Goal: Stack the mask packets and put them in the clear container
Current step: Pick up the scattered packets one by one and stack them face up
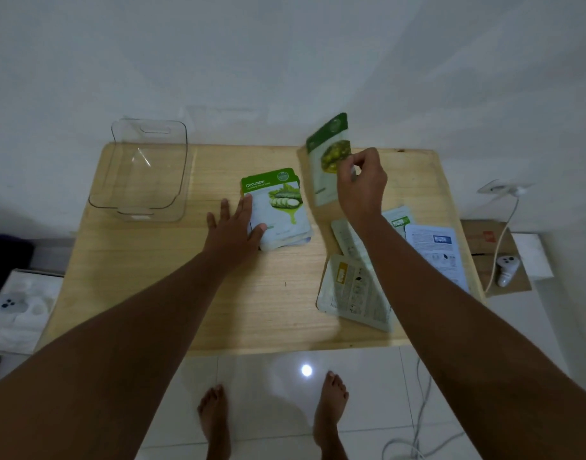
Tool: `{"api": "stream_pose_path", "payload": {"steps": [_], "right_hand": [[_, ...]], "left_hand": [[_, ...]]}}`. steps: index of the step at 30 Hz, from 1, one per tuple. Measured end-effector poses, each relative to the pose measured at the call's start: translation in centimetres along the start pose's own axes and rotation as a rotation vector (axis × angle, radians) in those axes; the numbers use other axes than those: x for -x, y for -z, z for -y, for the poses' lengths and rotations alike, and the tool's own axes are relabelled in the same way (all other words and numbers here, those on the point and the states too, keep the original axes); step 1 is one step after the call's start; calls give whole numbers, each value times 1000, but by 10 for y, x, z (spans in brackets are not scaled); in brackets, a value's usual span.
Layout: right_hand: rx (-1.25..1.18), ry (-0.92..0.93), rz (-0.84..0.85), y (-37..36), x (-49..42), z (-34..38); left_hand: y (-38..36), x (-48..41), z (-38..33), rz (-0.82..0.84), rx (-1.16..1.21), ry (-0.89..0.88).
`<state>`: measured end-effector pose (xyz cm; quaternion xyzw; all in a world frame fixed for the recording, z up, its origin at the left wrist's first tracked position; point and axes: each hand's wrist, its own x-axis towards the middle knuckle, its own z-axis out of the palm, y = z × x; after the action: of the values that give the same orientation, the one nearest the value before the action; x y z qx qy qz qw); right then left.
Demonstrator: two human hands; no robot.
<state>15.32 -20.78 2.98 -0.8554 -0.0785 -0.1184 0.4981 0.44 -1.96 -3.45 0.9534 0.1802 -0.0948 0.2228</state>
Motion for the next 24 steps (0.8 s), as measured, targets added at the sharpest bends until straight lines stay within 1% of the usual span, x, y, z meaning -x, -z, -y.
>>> {"api": "stream_pose_path", "payload": {"steps": [2,4,7,10,12,14,16,18,21,24], "right_hand": [[-86,-27,-13,-10,10,9],[-140,-50,15,-22,25,12],[-149,-67,80,-40,46,11],[-142,-89,101,-48,59,6],[-69,-87,132,-47,62,3],[72,-47,206,-42,62,3],[224,8,345,-38,64,3],[323,77,493,-40,69,3],[406,201,604,-47,78,-4],[421,211,643,-52,86,-12]], "left_hand": [[1,0,1,2,0,3],[1,0,2,2,0,0],[0,0,2,6,1,-5],[2,1,3,15,6,-7],[5,1,3,27,18,-8],[8,1,2,39,40,-7],[10,2,-2,37,59,8],[10,2,-5,25,84,29],[7,1,-4,29,72,11],[4,0,0,27,25,-15]]}}
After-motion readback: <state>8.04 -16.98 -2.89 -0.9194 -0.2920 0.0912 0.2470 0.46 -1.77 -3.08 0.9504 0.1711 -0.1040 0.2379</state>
